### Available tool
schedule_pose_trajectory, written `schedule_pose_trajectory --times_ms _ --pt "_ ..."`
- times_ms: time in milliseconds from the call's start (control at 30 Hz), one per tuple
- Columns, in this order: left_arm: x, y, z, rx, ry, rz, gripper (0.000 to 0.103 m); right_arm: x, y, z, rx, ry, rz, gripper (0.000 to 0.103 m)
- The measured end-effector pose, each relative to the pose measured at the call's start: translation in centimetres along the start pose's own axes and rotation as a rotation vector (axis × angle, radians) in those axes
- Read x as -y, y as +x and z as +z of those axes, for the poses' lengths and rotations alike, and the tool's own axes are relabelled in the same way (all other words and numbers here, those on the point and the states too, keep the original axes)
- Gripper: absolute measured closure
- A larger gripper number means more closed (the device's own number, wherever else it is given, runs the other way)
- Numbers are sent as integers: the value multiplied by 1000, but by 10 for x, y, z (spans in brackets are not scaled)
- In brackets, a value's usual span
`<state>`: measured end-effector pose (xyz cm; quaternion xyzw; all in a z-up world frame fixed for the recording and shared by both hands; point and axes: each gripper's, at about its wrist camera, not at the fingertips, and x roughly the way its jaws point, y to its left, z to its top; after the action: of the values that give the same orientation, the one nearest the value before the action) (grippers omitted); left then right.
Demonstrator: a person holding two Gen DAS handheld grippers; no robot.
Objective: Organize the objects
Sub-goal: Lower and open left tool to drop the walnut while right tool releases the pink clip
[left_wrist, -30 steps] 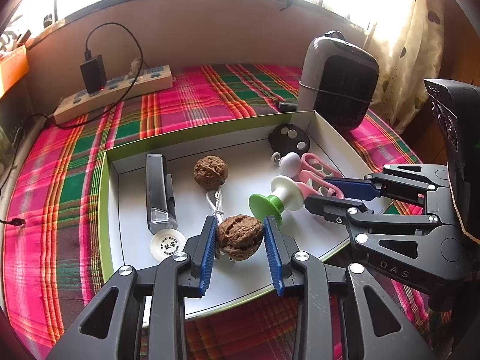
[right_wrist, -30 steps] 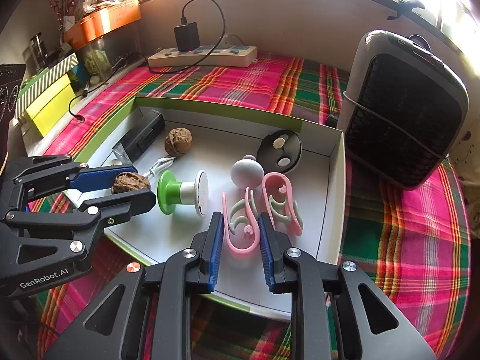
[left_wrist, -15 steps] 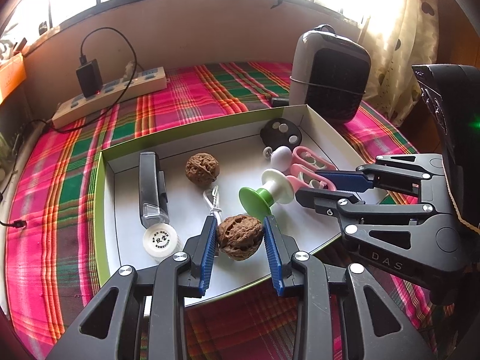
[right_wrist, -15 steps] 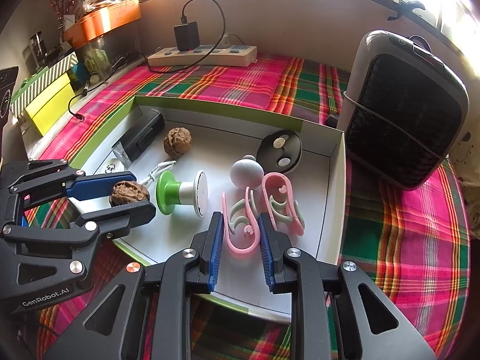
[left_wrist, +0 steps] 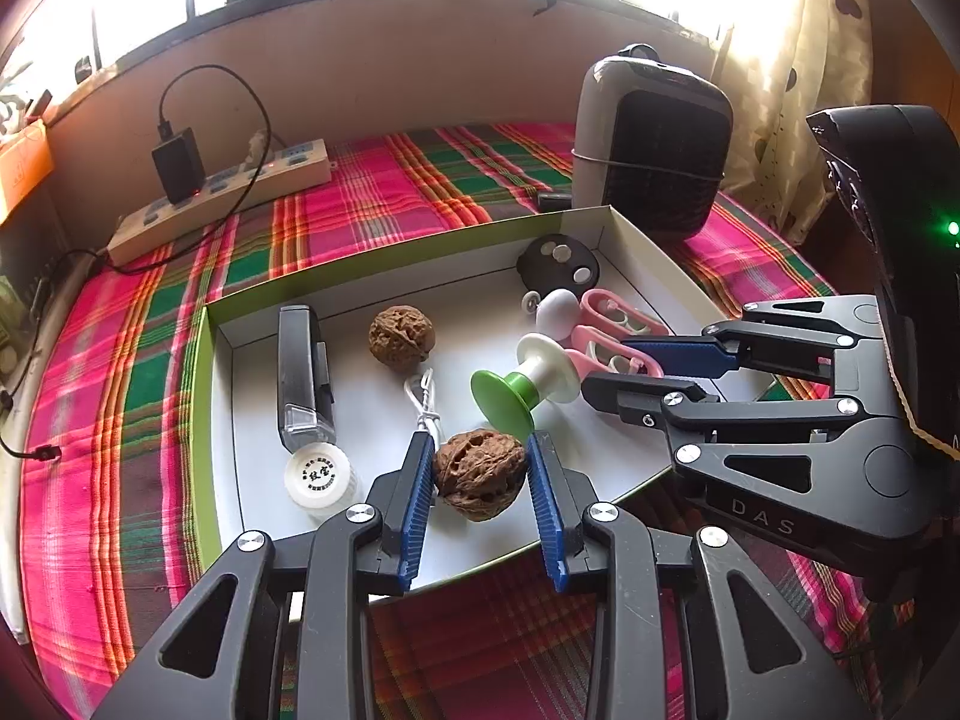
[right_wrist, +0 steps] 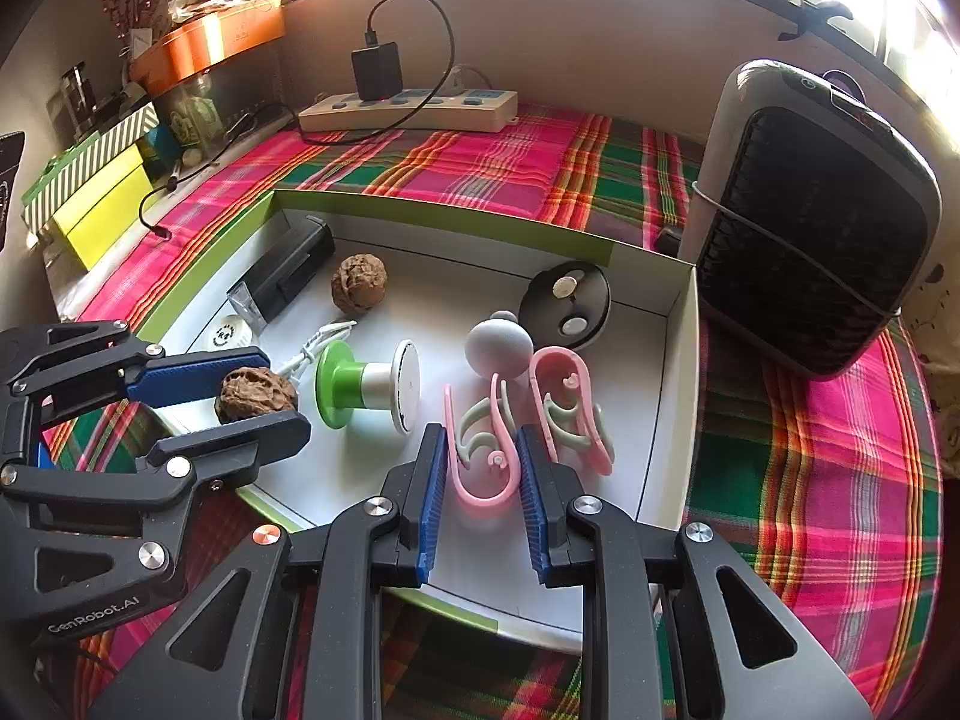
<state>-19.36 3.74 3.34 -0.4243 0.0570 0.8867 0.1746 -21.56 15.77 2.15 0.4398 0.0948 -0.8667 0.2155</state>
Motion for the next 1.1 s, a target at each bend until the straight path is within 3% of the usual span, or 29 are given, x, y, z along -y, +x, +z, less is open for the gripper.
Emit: schedule_pose_trajectory --times_ms 1100 --pt "-4 2 2 -9 -21 -23 74 -1 2 -1 -3 4 1 78"
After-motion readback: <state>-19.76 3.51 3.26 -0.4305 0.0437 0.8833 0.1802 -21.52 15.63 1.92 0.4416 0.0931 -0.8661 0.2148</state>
